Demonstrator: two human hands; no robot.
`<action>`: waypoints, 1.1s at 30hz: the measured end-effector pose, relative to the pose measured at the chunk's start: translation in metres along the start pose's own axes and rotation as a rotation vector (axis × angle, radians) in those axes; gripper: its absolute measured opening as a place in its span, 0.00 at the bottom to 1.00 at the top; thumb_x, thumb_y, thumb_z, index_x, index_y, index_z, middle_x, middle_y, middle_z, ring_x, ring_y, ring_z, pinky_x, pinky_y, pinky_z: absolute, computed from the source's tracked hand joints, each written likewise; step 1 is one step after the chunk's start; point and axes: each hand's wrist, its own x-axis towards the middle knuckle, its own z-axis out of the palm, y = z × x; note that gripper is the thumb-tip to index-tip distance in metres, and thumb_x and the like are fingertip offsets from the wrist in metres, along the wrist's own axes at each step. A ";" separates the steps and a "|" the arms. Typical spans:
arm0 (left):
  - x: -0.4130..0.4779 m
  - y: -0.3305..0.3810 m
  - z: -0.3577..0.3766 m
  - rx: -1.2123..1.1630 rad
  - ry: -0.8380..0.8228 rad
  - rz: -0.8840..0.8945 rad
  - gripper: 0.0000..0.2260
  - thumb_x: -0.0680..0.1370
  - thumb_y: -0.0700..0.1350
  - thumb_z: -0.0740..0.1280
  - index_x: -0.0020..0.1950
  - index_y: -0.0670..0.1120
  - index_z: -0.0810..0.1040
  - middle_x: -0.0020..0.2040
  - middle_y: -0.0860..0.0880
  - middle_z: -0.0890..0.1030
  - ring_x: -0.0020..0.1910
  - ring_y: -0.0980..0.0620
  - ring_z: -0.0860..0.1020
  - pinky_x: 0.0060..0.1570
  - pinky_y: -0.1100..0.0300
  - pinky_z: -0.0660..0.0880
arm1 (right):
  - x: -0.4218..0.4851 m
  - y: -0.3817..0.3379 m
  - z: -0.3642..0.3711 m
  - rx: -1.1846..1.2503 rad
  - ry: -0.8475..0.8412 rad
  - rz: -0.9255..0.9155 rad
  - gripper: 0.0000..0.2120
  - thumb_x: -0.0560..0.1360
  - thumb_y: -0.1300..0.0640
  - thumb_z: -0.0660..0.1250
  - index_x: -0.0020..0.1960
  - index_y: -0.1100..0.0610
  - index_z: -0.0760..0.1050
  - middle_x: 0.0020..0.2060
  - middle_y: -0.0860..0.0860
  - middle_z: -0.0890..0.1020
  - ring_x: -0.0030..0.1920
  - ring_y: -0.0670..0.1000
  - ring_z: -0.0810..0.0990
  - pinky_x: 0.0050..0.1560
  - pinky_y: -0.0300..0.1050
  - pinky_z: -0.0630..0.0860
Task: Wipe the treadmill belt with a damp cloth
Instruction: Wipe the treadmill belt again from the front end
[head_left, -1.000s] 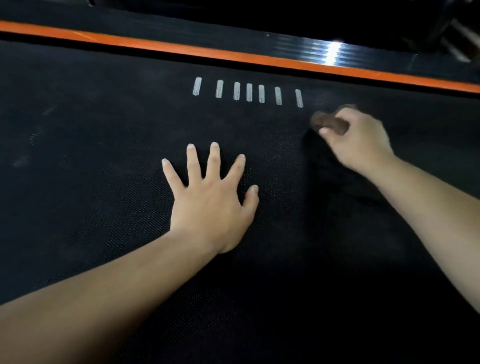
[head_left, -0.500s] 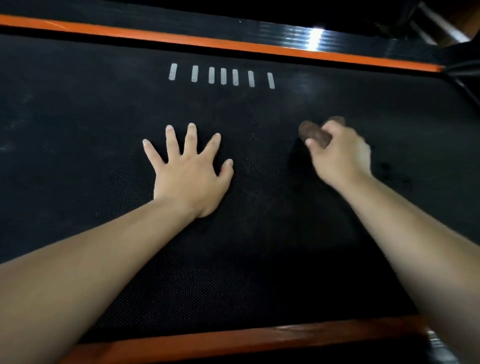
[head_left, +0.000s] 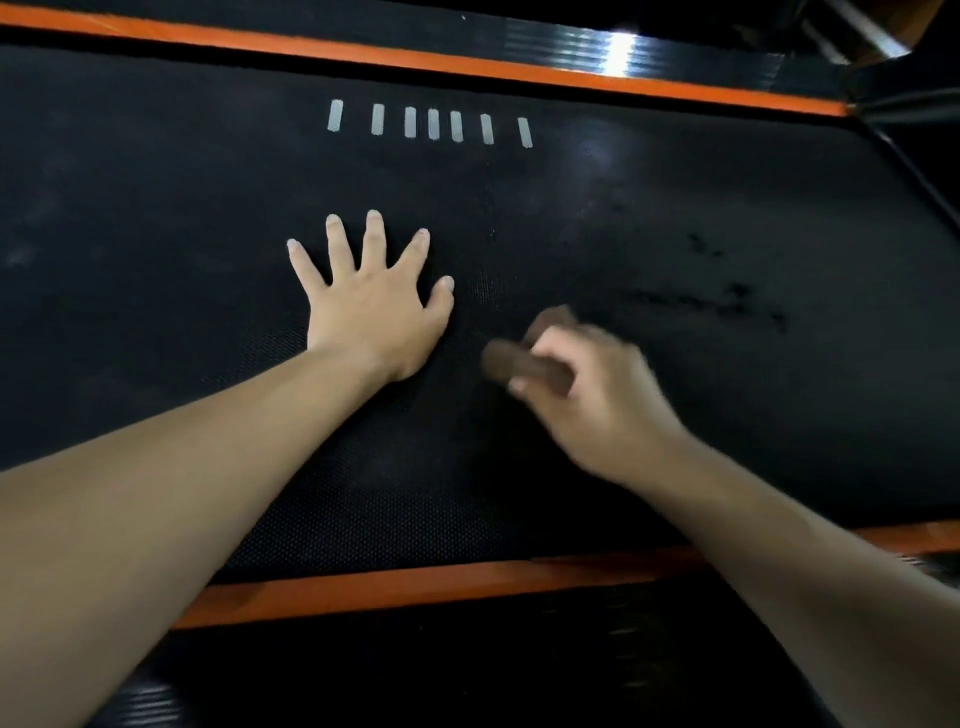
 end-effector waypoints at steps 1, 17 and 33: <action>-0.001 0.000 -0.001 -0.005 0.001 0.002 0.30 0.82 0.66 0.45 0.83 0.59 0.52 0.85 0.44 0.48 0.82 0.36 0.41 0.75 0.28 0.38 | -0.013 -0.007 -0.002 0.032 -0.102 -0.063 0.08 0.75 0.43 0.69 0.45 0.47 0.76 0.43 0.44 0.78 0.46 0.48 0.77 0.52 0.53 0.73; -0.055 0.021 -0.007 -0.126 -0.061 0.026 0.27 0.84 0.59 0.52 0.83 0.52 0.57 0.85 0.42 0.47 0.83 0.40 0.40 0.76 0.31 0.36 | -0.030 0.047 -0.039 -0.077 -0.028 0.028 0.09 0.72 0.44 0.75 0.46 0.48 0.81 0.43 0.45 0.79 0.45 0.49 0.79 0.47 0.45 0.72; -0.039 0.062 0.006 -0.086 -0.013 0.072 0.24 0.84 0.59 0.49 0.78 0.50 0.60 0.84 0.38 0.49 0.83 0.37 0.42 0.78 0.33 0.39 | -0.013 0.080 -0.037 -0.083 0.131 0.064 0.09 0.74 0.45 0.73 0.47 0.48 0.78 0.45 0.47 0.80 0.47 0.52 0.79 0.53 0.52 0.75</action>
